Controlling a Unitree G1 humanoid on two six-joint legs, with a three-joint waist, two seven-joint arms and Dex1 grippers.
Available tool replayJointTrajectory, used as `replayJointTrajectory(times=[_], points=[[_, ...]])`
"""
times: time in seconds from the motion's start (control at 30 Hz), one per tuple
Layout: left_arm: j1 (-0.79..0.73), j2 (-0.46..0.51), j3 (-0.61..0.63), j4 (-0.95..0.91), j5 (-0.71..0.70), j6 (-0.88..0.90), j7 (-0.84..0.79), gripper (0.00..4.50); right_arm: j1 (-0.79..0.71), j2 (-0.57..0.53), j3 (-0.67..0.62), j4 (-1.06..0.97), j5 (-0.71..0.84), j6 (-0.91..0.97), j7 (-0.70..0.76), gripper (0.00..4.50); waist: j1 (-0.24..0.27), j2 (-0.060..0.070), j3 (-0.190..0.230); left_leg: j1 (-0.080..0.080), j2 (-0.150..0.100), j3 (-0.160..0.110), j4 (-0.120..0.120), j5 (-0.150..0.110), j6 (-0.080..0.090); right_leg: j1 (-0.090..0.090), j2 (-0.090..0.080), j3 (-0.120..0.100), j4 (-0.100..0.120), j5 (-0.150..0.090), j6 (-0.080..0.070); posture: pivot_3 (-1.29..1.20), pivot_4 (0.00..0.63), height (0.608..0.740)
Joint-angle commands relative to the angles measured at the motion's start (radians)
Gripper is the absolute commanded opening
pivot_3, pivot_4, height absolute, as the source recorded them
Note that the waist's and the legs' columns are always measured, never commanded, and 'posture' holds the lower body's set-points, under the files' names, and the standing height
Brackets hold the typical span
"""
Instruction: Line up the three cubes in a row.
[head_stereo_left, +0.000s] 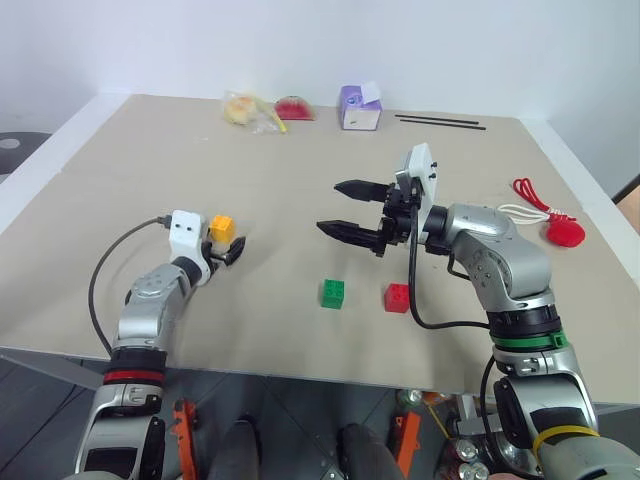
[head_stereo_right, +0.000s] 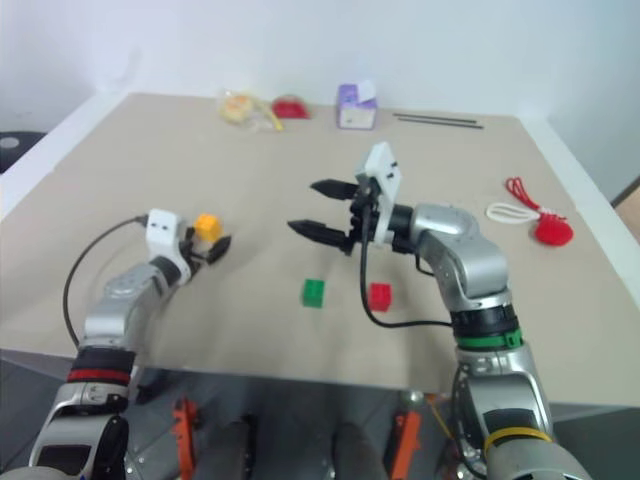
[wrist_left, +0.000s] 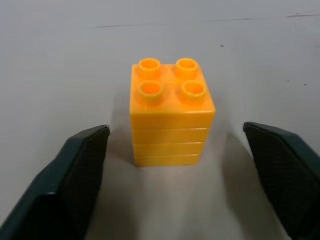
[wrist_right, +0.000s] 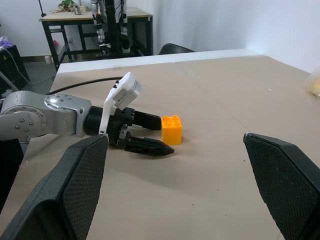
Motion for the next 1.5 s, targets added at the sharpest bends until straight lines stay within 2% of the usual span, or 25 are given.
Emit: replayJointTrajectory(times=[0.03,0.2,0.3,0.4,0.57,0.67,0.77,0.97,1.5], points=[[-0.034,0.003,0.003,0.002,0.004,-0.029,0.011,2.95,-0.003,-0.007,-0.024,-0.048,0.025,0.003,0.002,4.5,0.0,0.0,0.0,0.0,0.0,0.0,0.0,0.0,0.0,0.0,0.0,0.0,0.0,0.0,0.0,0.0,0.15,0.74],[-0.04,0.008,0.006,0.01,0.003,-0.035,0.012,1.3,-0.002,-0.009,-0.032,-0.047,0.037,0.01,0.004,4.5,0.0,0.0,0.0,0.0,0.0,0.0,0.0,0.0,0.0,0.0,0.0,0.0,0.0,0.0,0.0,0.0,0.15,0.74],[-0.038,0.013,0.008,0.0,-0.008,-0.028,-0.003,1.3,0.0,-0.017,-0.04,-0.051,0.048,0.017,0.012,4.5,0.0,0.0,0.0,0.0,0.0,0.0,0.0,0.0,0.0,0.0,0.0,0.0,0.0,0.0,0.0,0.0,0.15,0.74],[-0.012,0.033,-0.032,-0.074,-0.053,-0.009,-0.144,1.3,0.006,-0.049,-0.07,-0.065,0.086,0.038,0.043,4.5,0.001,0.0,0.0,0.0,0.0,0.0,0.0,0.0,0.0,0.0,0.0,0.0,0.0,0.0,0.0,0.0,0.15,0.74],[0.058,0.12,-0.131,-0.209,-0.133,0.022,-0.452,1.3,0.072,-0.185,-0.093,-0.124,0.164,0.087,0.193,4.5,0.001,0.0,0.0,-0.001,0.0,0.0,0.0,-0.001,-0.002,0.0,-0.001,0.0,-0.001,-0.001,-0.002,0.0,0.15,0.74],[0.066,0.174,-0.168,-0.219,-0.15,0.013,-0.58,1.3,0.121,-0.258,-0.078,-0.132,0.142,0.043,0.264,4.5,0.0,0.0,0.0,0.0,0.0,0.0,-0.001,-0.002,-0.003,-0.001,-0.001,0.0,-0.001,-0.003,-0.003,0.0,0.15,0.74],[0.06,0.211,-0.202,-0.208,-0.152,-0.006,-0.689,1.3,0.153,-0.283,-0.086,-0.12,0.127,-0.006,0.287,4.5,-0.004,0.0,0.0,0.0,0.0,0.0,-0.001,-0.002,-0.003,-0.001,-0.001,0.0,-0.001,-0.004,-0.002,0.0,0.15,0.74],[0.029,0.241,-0.251,-0.134,-0.113,-0.108,-0.825,1.3,0.173,-0.306,-0.092,-0.134,0.136,-0.009,0.295,4.5,-0.002,0.0,0.0,0.0,0.0,0.001,0.0,-0.002,-0.002,-0.001,-0.001,0.0,-0.001,-0.003,-0.003,0.0,0.15,0.74],[-0.137,0.234,-0.311,0.181,-0.012,-0.318,-1.025,1.3,0.187,-0.327,-0.096,-0.17,0.155,0.013,0.285,4.5,-0.002,0.0,0.0,-0.001,0.0,0.001,0.0,-0.002,-0.002,-0.001,-0.001,0.0,-0.001,-0.004,-0.002,0.0,0.15,0.74]])
